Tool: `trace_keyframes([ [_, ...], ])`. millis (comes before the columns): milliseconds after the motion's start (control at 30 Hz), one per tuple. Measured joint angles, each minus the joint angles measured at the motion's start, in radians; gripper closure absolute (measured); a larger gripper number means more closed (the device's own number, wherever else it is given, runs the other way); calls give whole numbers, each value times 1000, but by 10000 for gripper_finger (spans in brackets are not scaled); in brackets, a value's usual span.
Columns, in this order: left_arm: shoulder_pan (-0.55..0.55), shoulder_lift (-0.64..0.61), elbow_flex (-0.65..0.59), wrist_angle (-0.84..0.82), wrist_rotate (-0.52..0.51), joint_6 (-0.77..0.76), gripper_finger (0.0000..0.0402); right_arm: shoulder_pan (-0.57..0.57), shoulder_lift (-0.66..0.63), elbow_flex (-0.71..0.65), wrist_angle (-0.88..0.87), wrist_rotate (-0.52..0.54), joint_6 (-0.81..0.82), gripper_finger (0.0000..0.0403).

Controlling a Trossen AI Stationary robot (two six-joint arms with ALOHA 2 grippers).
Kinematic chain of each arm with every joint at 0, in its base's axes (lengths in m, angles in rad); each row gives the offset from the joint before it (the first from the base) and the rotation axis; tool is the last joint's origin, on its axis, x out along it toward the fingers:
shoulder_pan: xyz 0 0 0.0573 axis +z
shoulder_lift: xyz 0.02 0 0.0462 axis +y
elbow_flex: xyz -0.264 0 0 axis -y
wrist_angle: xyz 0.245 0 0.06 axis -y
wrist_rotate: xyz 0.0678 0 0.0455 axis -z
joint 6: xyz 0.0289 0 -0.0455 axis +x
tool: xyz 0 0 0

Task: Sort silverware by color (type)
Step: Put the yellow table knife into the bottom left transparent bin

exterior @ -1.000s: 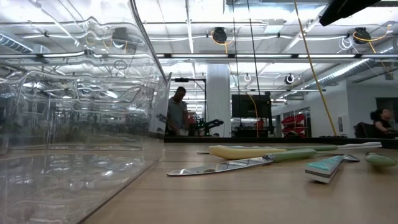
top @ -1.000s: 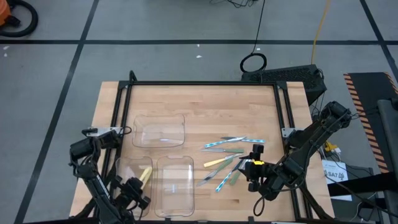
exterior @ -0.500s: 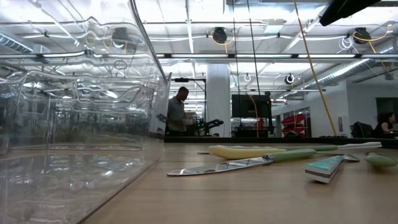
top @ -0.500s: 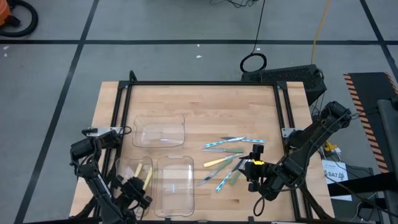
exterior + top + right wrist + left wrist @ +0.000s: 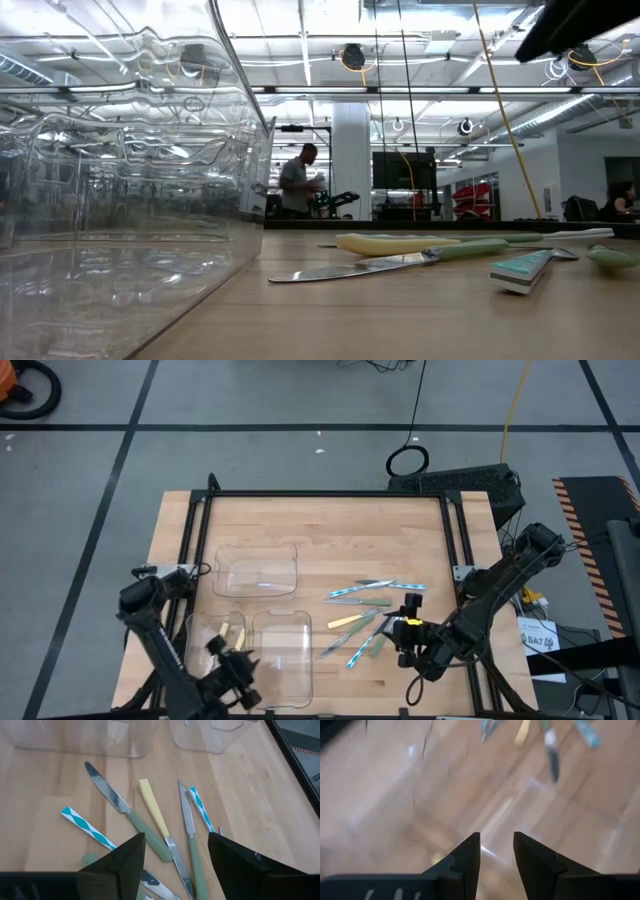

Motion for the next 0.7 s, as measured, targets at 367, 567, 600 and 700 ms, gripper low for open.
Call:
trace_keyframes([
  [367, 250, 0, 32, 233, -107, 737, 275, -60, 0, -142, 210, -2, -94, 193],
  [567, 323, 0, 32, 411, -111, 987, 275, -161, 0, -262, 536, -118, -265, 193],
  [600, 328, 0, 32, 439, -115, 1023, 275, -179, 0, -284, 586, -136, -287, 193],
  [700, 336, 0, 26, 548, -123, 1119, 275, -226, 0, -336, 708, -182, -334, 193],
])
